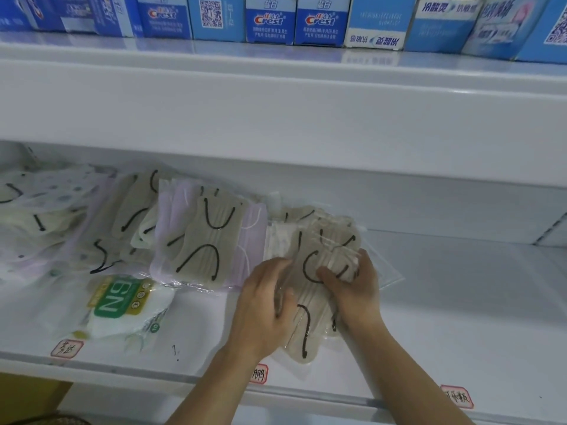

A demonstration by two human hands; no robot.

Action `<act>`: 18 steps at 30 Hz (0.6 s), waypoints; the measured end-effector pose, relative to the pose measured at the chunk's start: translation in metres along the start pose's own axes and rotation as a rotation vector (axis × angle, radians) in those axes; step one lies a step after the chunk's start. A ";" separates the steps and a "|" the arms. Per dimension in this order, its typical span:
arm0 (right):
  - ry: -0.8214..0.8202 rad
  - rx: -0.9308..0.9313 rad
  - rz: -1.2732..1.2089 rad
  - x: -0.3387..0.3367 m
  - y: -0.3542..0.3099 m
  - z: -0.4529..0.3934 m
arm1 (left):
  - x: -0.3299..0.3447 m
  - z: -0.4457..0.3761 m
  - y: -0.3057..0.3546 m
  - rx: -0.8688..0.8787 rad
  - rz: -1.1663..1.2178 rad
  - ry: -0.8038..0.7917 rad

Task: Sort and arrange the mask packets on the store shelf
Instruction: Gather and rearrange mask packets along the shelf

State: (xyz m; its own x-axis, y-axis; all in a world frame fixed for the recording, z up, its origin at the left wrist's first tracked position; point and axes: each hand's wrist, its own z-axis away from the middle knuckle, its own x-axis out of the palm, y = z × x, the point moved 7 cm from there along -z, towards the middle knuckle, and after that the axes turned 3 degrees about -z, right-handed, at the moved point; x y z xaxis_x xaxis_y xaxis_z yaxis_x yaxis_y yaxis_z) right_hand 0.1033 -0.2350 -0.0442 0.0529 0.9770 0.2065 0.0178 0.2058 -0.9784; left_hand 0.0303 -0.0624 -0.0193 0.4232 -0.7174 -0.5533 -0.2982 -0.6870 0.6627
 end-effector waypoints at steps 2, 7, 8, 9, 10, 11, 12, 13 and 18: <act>0.019 0.018 -0.064 -0.002 0.000 -0.001 | -0.008 -0.002 -0.005 -0.029 -0.041 0.114; 0.014 0.037 -0.163 -0.008 0.002 -0.004 | -0.034 0.000 0.000 -0.052 -0.289 0.341; 0.013 0.036 -0.168 -0.009 0.002 -0.005 | -0.042 -0.002 -0.004 -0.075 -0.402 0.357; 0.019 0.034 -0.166 -0.010 0.003 -0.006 | -0.050 -0.005 -0.013 -0.117 -0.510 0.355; 0.029 0.024 -0.151 -0.011 0.004 -0.007 | -0.059 -0.008 -0.025 -0.178 -0.602 0.333; 0.042 0.011 -0.118 -0.012 0.004 -0.008 | -0.067 -0.011 -0.039 -0.245 -0.682 0.287; 0.053 -0.002 -0.074 -0.011 0.003 -0.009 | -0.073 -0.013 -0.051 -0.303 -0.757 0.222; 0.069 -0.001 -0.042 -0.011 0.003 -0.009 | -0.075 -0.013 -0.061 -0.343 -0.823 0.154; 0.045 0.090 -0.197 -0.010 0.001 -0.006 | -0.078 -0.011 -0.068 -0.402 -0.850 0.150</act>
State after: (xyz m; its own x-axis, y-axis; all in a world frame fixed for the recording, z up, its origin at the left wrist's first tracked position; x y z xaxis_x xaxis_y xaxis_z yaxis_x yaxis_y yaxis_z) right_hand 0.1091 -0.2447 -0.0475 0.1022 0.9144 0.3916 -0.0567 0.3984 -0.9155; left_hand 0.0273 0.0411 -0.0156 0.4771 0.0454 -0.8777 0.4646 -0.8608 0.2080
